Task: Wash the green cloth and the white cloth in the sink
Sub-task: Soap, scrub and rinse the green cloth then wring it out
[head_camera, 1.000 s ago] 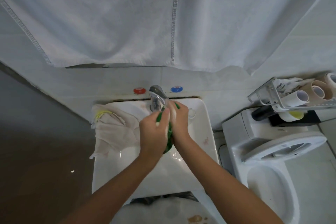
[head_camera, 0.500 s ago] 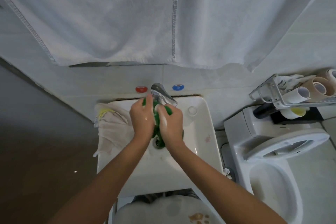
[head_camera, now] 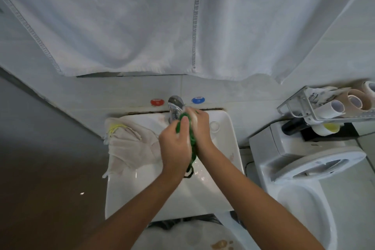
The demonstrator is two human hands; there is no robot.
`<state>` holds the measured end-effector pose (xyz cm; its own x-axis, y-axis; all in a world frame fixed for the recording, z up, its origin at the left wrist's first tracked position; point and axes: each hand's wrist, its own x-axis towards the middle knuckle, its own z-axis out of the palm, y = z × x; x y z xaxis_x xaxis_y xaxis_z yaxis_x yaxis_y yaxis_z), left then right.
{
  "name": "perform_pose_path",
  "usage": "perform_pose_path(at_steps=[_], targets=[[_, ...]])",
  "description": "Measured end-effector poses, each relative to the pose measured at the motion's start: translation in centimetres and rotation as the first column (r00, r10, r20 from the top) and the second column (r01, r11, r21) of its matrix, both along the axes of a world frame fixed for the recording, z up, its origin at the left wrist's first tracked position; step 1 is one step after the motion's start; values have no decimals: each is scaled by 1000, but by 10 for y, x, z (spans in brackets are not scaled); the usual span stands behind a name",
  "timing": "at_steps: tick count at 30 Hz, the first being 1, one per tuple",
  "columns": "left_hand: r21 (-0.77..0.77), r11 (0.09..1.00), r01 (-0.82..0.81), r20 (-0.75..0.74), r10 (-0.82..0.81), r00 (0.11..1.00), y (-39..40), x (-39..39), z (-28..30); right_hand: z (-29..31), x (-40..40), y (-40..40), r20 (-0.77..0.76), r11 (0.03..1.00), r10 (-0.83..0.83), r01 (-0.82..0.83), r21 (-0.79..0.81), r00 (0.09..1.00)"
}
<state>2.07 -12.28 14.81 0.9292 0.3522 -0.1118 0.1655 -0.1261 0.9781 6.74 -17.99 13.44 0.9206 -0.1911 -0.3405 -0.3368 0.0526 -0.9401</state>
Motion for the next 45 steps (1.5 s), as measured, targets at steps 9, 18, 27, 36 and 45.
perform_pose_path(at_steps=[9, 18, 27, 36, 45], targets=[[39, 998, 47, -34, -46, 998, 4, 10, 1, 2, 1, 1, 4, 996, -53, 53, 67, 999], [56, 996, 76, -27, -75, 997, 8, 10, 2, 3, -2, 3, -66, 994, -7, 14, 110, 998], [56, 998, 36, -42, -34, 999, 16, 16, -3, 3, -1, 3, -51, 994, 94, -91, 55, 994], [36, 999, -35, -58, 37, 998, 31, 30, -9, 2, -19, 12, 6, 993, 115, -115, -6, 993], [19, 996, -90, -28, 90, 996, 32, 24, -5, 0, -31, 12, 45, 978, 188, -183, -100, 981]])
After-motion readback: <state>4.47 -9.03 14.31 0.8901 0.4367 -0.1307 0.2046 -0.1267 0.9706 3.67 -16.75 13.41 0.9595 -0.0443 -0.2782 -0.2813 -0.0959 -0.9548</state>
